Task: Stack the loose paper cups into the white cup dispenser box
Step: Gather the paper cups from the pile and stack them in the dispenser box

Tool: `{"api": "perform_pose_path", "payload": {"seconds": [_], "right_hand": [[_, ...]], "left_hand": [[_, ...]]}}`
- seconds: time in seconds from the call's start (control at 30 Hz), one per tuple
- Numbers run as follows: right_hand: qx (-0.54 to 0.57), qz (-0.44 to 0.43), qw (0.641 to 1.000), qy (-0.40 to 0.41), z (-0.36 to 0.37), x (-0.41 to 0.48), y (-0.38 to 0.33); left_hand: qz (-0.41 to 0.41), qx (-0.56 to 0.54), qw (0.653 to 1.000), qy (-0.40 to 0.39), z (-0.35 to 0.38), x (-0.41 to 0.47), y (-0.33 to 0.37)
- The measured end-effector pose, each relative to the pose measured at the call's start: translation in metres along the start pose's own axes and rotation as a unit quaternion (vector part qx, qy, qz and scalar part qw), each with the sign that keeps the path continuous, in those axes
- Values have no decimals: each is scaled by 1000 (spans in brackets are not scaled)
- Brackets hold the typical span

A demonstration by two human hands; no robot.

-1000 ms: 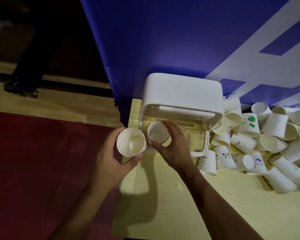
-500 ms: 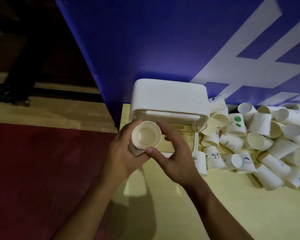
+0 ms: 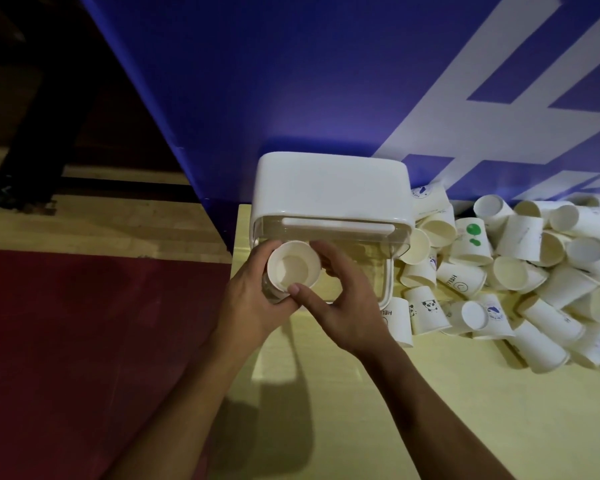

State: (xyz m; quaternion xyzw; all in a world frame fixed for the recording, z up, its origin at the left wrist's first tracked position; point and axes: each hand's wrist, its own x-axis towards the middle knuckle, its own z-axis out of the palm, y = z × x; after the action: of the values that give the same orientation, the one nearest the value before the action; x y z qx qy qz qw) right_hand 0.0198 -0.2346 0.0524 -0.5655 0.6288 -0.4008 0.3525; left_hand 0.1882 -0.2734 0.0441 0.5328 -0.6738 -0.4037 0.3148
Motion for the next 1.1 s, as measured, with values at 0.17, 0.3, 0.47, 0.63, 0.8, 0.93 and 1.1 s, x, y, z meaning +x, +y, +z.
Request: {"api": "perform_pose_path", "payload": {"seconds": [0.17, 0.3, 0.47, 0.63, 0.8, 0.93, 1.1], "right_hand": [[-31, 18, 999, -18, 7, 4, 12], [-56, 28, 998, -26, 14, 5, 21], [-68, 52, 996, -35, 21, 3, 31], [-76, 67, 994, -31, 26, 1, 39], [-82, 68, 994, -36, 26, 1, 40], [-99, 63, 992, -38, 9, -9, 37], [-137, 80, 987, 17, -55, -45, 48]], "left_hand": [[-13, 17, 1000, 1, 5, 2, -14], [-31, 34, 999, -7, 9, 3, -26], [-36, 46, 998, -23, 11, 3, -35], [-40, 37, 998, -34, 11, 2, -39], [-39, 41, 998, -39, 11, 4, -39], [-21, 41, 998, -49, 6, -3, -34], [142, 109, 983, 39, 11, -32, -4]]}}
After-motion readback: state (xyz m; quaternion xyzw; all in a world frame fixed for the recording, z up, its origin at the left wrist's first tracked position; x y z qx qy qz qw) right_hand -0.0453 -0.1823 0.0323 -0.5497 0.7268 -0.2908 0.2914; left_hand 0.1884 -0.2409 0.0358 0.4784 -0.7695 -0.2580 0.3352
